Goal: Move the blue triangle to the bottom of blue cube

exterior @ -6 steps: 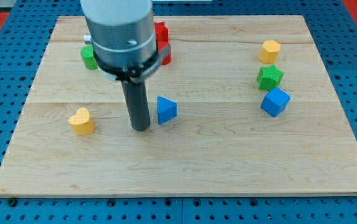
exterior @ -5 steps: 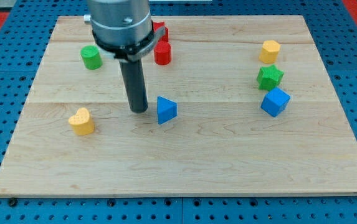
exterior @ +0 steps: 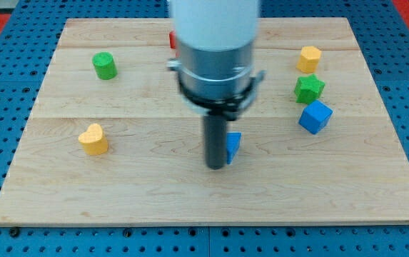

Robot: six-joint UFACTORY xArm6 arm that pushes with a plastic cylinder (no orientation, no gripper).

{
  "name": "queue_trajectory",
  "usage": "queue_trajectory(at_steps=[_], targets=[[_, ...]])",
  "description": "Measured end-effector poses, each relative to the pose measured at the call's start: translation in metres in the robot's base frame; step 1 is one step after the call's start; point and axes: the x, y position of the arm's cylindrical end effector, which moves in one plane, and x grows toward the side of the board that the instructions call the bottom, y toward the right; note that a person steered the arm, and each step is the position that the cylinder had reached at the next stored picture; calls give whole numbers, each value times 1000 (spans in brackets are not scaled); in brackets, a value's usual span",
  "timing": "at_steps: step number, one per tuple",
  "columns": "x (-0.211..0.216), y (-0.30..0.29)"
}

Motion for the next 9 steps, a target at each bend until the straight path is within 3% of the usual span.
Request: queue_trajectory(at_steps=[2,4,5,7,9], targets=[[-25,-46],[-32,-12],[-44,-34],[-21,45],[-3,33]])
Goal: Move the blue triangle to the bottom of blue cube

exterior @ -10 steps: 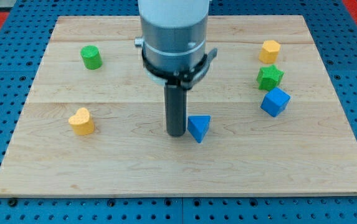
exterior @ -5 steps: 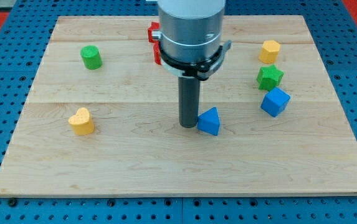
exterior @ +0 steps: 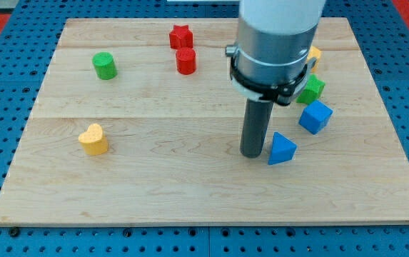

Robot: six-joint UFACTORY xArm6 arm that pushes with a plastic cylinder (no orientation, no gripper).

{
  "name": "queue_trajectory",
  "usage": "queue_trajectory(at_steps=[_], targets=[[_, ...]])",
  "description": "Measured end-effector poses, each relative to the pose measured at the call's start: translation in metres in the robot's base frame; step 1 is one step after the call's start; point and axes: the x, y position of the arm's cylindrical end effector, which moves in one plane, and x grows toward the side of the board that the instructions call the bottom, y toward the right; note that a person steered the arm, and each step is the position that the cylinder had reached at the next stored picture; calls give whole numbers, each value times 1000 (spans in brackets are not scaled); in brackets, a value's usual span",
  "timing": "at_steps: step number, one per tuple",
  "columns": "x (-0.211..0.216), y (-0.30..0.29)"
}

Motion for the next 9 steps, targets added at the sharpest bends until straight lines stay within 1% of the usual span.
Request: queue_trajectory(at_steps=[2,3,4,6,9], targets=[[6,35],[6,27],[-7,16],[-10,62],[-10,78]])
